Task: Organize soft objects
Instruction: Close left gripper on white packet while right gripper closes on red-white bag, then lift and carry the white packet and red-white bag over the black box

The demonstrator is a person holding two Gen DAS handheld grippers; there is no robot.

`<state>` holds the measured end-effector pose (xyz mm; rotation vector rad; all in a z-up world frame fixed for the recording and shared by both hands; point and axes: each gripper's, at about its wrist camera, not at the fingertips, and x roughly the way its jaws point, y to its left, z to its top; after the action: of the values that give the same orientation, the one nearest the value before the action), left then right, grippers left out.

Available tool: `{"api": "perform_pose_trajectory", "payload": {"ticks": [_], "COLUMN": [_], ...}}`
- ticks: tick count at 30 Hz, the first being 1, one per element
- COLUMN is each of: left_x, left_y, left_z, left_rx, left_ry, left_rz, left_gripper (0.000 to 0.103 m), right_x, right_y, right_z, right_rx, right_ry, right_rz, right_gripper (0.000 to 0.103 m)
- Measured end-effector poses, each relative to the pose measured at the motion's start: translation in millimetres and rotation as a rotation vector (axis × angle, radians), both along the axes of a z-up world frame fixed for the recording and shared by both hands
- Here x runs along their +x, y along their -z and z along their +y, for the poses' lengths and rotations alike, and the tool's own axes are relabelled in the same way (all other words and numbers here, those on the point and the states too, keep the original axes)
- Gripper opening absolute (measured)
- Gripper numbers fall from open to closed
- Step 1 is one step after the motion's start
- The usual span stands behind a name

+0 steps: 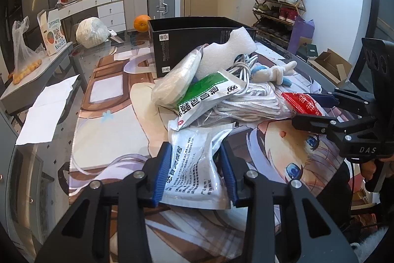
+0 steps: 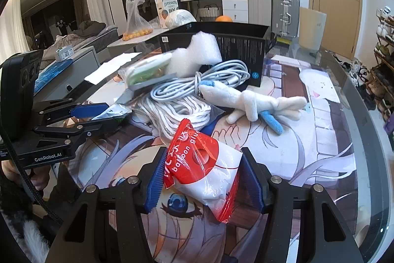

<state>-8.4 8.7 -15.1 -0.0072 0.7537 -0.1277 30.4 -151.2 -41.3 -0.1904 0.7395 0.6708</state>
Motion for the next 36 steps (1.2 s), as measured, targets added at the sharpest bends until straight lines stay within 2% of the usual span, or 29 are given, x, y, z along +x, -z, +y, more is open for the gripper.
{"api": "perform_pose_trajectory", "payload": {"ticks": [8, 21, 36], "left_x": [-14.0, -9.6, 42.9], "left_y": [-4.0, -38.7, -67.4], "left_z": [1.5, 5.9, 14.3], "left_rx": [-0.004, -0.037, -0.071], "left_ry": [-0.008, 0.000, -0.050], "left_rz": [-0.022, -0.119, -0.196], "left_gripper": [0.038, 0.038, 0.038], "right_x": [-8.0, -7.6, 25.1], "right_y": [-8.7, -35.7, -72.3], "right_z": [-4.0, -2.4, 2.6], "right_rx": [0.013, 0.036, 0.046], "right_ry": [0.004, 0.014, 0.067], "right_rz": [-0.034, -0.107, -0.166], "right_gripper": [0.059, 0.058, 0.058]}}
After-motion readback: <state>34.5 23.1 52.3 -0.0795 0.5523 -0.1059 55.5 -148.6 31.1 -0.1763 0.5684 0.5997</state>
